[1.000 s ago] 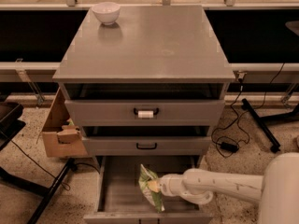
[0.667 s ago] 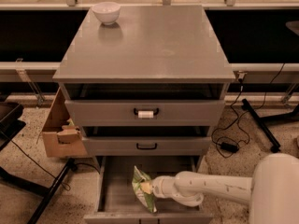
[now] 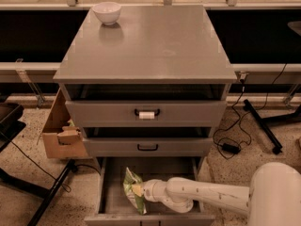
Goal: Place green jalapeno chip bag into bottom drawer
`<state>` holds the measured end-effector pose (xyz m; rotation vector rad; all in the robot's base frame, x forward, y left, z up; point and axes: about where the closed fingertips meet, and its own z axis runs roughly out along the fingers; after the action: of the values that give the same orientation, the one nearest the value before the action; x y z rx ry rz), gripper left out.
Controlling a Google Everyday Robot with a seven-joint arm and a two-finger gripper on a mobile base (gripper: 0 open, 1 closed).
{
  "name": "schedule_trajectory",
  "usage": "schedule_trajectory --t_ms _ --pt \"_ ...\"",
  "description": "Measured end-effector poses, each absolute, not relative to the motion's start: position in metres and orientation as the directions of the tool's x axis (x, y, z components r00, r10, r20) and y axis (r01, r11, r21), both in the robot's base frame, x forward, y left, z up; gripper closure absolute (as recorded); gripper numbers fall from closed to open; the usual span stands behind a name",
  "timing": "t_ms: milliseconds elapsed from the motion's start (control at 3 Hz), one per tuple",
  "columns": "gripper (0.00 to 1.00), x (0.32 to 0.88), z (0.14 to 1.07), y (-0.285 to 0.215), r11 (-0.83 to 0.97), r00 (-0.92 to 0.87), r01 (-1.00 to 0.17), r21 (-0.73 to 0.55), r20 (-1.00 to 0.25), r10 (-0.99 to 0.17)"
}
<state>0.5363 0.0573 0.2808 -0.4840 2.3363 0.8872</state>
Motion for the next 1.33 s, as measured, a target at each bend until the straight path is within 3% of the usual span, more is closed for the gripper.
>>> schedule_trajectory --t_ms 1000,1333 --pt "0.20 0.5363 0.2808 0.0574 0.712 -0.761 -0.515 0.478 -0.636 -0.123" --pt "0.00 0.5363 0.2808 0.0574 0.712 -0.761 -0.515 0.478 -0.636 -0.123"
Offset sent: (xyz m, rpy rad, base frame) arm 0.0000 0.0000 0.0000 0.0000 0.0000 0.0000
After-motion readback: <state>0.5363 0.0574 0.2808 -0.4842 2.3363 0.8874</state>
